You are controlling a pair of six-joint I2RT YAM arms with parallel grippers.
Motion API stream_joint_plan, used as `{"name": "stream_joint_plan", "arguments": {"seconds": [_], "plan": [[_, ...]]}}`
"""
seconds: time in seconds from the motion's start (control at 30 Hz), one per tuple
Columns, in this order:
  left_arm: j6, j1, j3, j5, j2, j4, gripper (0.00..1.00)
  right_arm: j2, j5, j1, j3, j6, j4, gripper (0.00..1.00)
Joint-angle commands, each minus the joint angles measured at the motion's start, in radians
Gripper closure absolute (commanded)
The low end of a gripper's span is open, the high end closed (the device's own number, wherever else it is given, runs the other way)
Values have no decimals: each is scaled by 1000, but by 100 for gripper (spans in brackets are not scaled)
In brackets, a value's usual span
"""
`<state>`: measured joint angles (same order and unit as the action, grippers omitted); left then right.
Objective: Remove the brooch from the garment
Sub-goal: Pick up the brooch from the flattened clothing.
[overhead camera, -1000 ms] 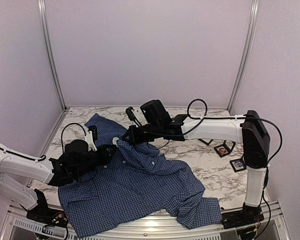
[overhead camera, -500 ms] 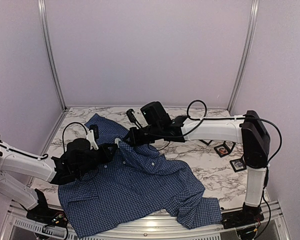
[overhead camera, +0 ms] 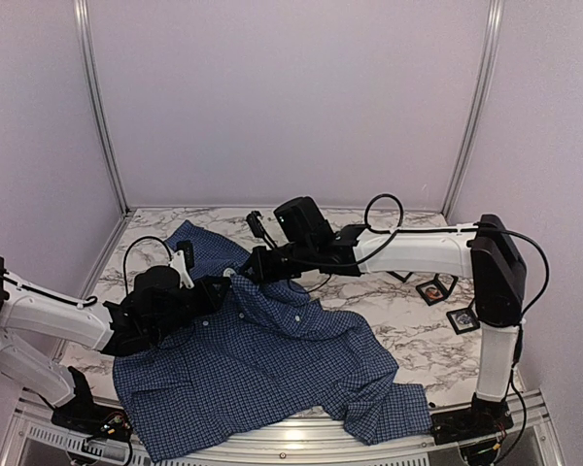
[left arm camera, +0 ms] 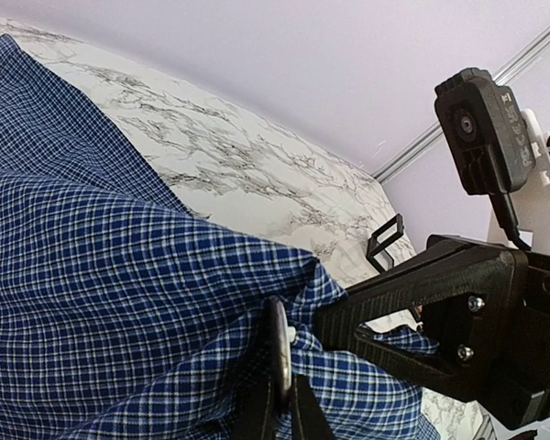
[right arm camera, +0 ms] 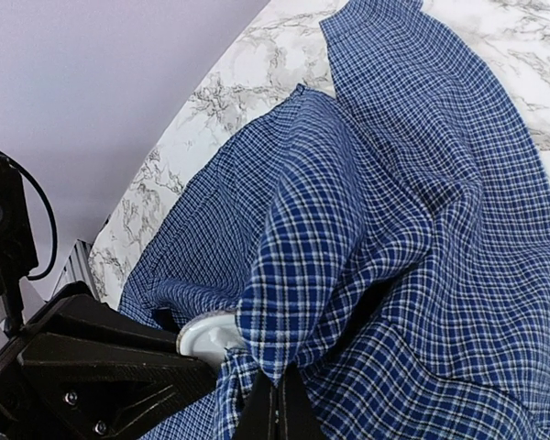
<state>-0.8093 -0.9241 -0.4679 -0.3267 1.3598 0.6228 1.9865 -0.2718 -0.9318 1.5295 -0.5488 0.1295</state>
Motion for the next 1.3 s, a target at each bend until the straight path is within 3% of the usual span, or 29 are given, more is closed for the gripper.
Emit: {"name": "stream_joint_plan", "arguments": {"seconds": [0.0, 0.13, 0.27, 0.47, 1.27], "plan": [[-18, 7, -32, -10, 21, -28, 90, -47, -16, 6, -2, -7, -18, 100], [-23, 9, -29, -13, 14, -28, 89, -47, -17, 5, -5, -9, -19, 100], [-19, 8, -23, -12, 6, -24, 98, -48, -4, 5, -5, -5, -15, 100], [-14, 8, 4, 8, -16, -15, 88, -49, 12, 11, -5, -6, -5, 100], [-50, 6, 39, 34, -21, -20, 89, -39, 11, 17, 2, -5, -7, 100]]}}
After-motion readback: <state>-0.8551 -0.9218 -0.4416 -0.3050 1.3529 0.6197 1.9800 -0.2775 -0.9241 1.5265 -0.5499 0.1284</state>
